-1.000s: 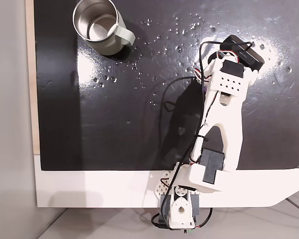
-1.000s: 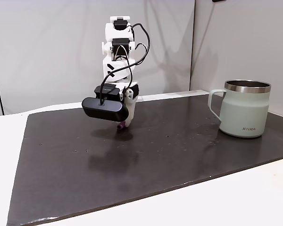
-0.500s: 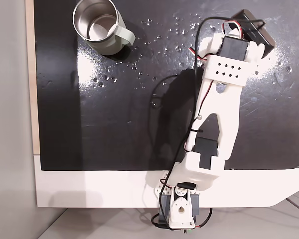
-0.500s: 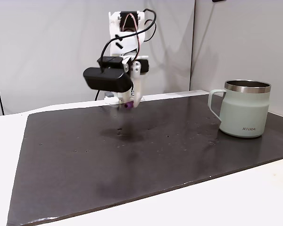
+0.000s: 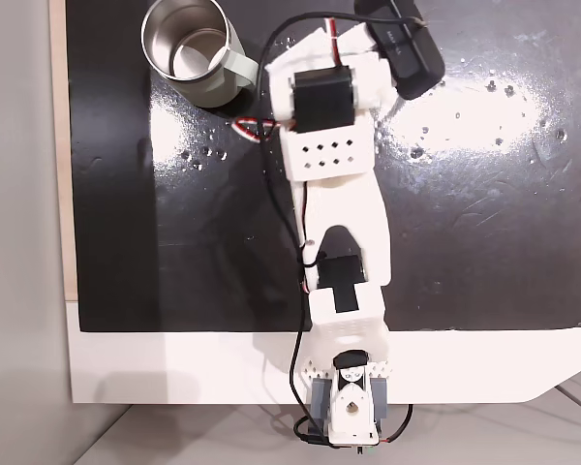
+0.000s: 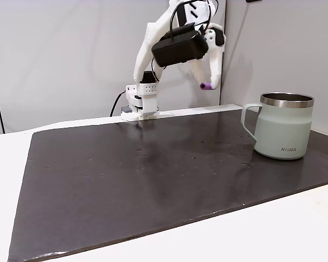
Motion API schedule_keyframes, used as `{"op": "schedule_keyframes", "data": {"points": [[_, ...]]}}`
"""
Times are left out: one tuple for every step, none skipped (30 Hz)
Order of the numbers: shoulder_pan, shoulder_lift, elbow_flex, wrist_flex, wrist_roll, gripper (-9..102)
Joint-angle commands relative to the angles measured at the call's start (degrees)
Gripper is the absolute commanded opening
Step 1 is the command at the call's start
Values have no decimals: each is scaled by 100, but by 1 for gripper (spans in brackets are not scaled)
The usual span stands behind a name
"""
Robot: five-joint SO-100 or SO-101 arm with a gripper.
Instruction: Grasp a pengrip and put it in the cup.
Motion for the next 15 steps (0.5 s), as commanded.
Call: {"op": "schedule_keyframes", "data": {"points": [[-404,-193,-1151,35,703,0],[-536,-352,-1459,26,861,0],[-668,-501,-1775,18,1028,0],[-791,-668,-2083,-35,1213,0],[-896,-809,-2312,-114,1397,0],[-993,-888,-2426,-255,1600,0],[-1072,-923,-2435,-422,1819,0],[-1151,-940,-2435,-571,2039,0],[-1230,-967,-2435,-703,2206,0],[-1310,-993,-2435,-826,2391,0],[-1389,-1020,-2435,-949,2566,0],[-1459,-1046,-2435,-1081,2716,0],[-1538,-1072,-2435,-1222,2813,0],[-1617,-1090,-2435,-1354,2839,0],[-1688,-1116,-2435,-1468,2839,0]]}}
